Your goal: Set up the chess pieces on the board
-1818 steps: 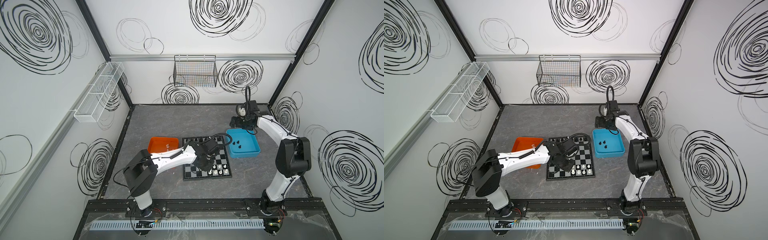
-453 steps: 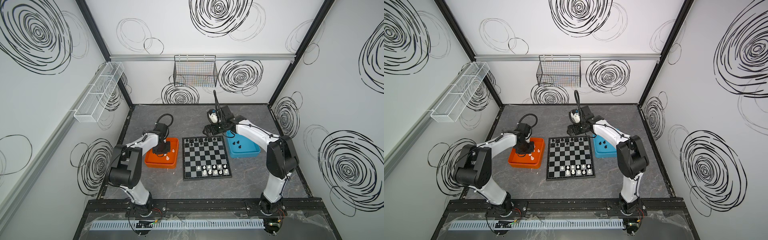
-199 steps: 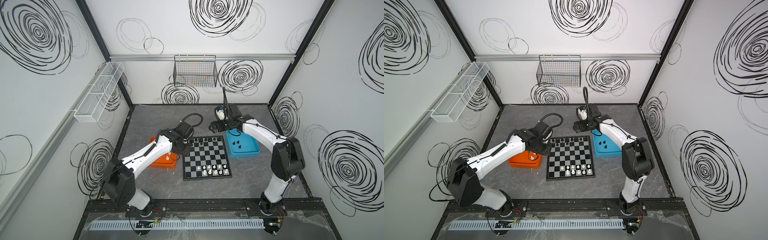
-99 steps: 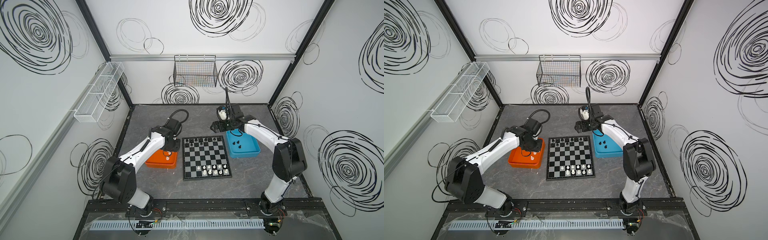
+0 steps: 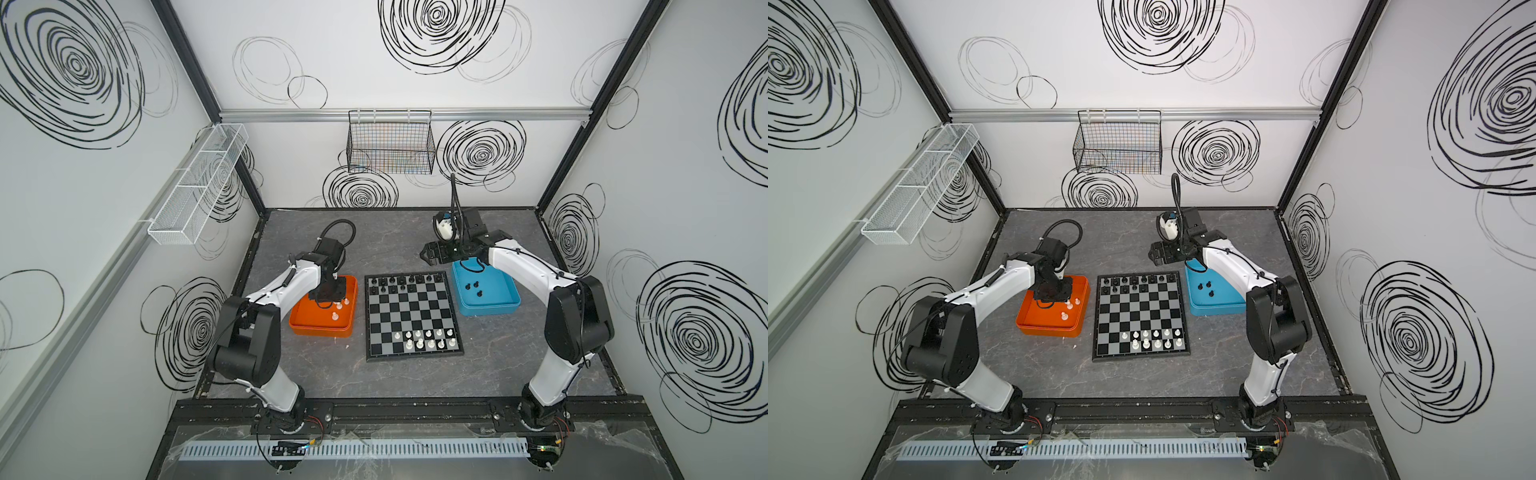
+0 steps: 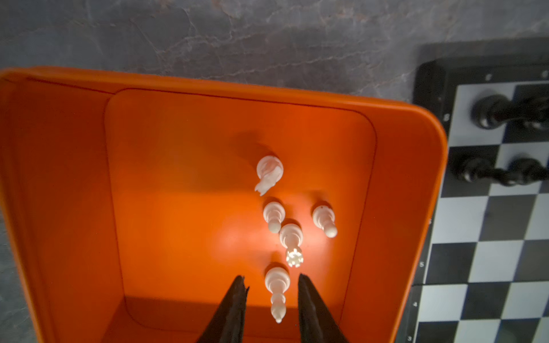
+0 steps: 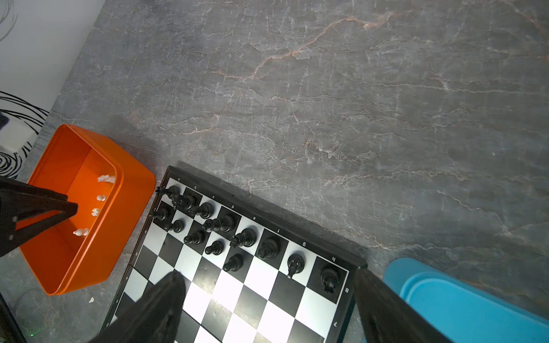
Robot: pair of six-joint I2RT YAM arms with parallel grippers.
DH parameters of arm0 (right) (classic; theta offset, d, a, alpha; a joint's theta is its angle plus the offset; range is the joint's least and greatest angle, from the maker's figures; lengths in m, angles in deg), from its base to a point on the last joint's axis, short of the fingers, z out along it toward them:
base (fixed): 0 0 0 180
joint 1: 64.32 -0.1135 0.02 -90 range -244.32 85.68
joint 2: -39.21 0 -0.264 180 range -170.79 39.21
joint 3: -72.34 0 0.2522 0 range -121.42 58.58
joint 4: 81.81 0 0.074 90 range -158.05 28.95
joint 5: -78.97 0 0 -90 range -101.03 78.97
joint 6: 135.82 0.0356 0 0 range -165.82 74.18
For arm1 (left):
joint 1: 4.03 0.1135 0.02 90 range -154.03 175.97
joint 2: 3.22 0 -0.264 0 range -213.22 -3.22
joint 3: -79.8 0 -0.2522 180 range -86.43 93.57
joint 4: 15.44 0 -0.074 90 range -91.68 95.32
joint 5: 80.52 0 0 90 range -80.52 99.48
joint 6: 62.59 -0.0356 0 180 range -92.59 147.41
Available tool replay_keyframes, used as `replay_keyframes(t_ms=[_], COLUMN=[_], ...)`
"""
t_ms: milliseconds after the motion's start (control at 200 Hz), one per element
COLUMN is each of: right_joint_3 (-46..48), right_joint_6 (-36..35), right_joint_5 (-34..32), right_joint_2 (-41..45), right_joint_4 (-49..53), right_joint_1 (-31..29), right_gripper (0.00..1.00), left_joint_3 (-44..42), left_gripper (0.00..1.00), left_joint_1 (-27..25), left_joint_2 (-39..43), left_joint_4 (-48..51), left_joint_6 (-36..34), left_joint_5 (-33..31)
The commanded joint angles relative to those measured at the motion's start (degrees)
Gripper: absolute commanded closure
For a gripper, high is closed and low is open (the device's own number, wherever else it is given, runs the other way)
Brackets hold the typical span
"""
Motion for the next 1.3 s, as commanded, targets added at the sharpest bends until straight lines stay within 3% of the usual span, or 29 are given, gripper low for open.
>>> replay_keyframes(t_ms=[0,785,1296], right_joint_3=[-0.05,-0.87,-1.14], right_joint_6=[-0.19,-0.04,0.29], right_joint_5=[0.27,0.46,1.0], right_joint_2=[0.49,-1.57,-2.55], right_joint_4=[-0.91,-0.35,-0.26], right_joint_1=[0.4,1.72,2.37], right_gripper=[0.07,0.07,0.07], left_joint_3=[-0.45,0.11,-0.33], left_gripper=[0.65,0.69,0.81], left_joint_1=[-0.05,-1.46,-2.07], left_joint_2=[-1.0,-7.56,-7.7], left_joint_4=[-2.61,-5.74,-4.84], left_joint_6=[-0.31,0.4,0.34], left_joint_5=[1.28,2.21,1.4])
